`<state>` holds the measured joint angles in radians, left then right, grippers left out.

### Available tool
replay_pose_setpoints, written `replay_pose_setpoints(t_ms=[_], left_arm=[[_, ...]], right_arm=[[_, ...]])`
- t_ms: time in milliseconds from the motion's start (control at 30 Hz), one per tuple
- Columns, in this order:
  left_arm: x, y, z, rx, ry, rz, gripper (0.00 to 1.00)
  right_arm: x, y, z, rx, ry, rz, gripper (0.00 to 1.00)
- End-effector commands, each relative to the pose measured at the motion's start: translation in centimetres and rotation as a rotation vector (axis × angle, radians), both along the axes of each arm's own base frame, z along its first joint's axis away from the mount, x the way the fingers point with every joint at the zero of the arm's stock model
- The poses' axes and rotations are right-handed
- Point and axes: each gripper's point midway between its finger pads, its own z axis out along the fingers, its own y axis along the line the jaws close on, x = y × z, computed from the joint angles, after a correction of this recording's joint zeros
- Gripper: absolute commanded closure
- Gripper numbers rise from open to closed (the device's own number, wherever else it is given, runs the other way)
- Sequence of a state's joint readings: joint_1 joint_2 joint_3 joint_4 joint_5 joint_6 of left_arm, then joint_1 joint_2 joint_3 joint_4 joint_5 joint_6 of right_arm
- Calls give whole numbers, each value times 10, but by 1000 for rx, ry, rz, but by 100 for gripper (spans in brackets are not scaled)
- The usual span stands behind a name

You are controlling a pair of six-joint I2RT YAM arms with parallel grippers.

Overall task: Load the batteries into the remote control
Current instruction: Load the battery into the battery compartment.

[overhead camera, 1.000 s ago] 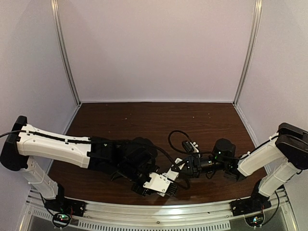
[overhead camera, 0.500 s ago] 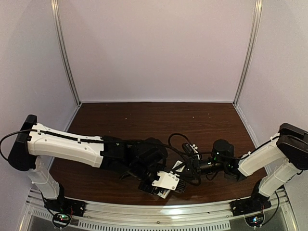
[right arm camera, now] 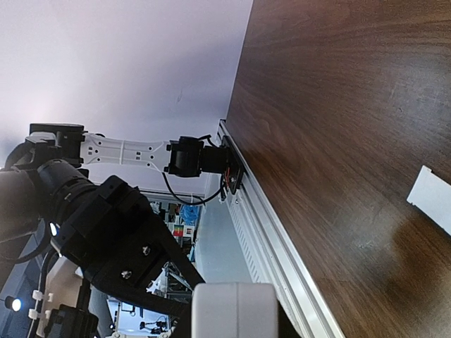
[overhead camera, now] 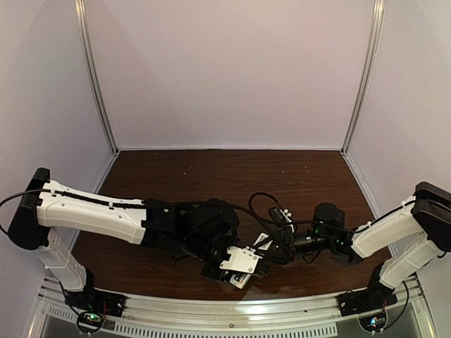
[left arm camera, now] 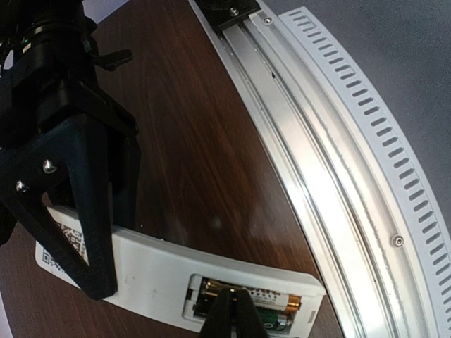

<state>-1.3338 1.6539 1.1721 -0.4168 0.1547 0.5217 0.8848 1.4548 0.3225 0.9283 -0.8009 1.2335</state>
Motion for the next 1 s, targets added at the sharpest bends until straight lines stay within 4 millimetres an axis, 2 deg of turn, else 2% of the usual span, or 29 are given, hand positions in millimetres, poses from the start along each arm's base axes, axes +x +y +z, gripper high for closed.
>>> replay_pose_setpoints(t_ms=[0,233,367,567,700,867,933,967], left_arm=[[4,18,-26,70,56,34,94],[10,20,-26,56,83,63,94],[17,22,-19,37,64,77,88],[15,7,34,-121,13,53,68],[9,1,70,-223,-5,33,64],[12,10,106,-370,-42,72,59],[20,16,124,-436,-63,140,50],[26,19,127,-455,-68,185,40]], right_arm=[[-16,6,84,261,-162,98,100],[-30,9,102,325,-187,152,100],[-28,10,95,297,-178,141,100],[-9,12,62,153,-176,63,100],[2,6,52,113,-169,23,100],[15,-3,44,60,-171,-32,100],[22,-9,41,46,-169,-58,100],[26,-14,41,44,-171,-72,100]])
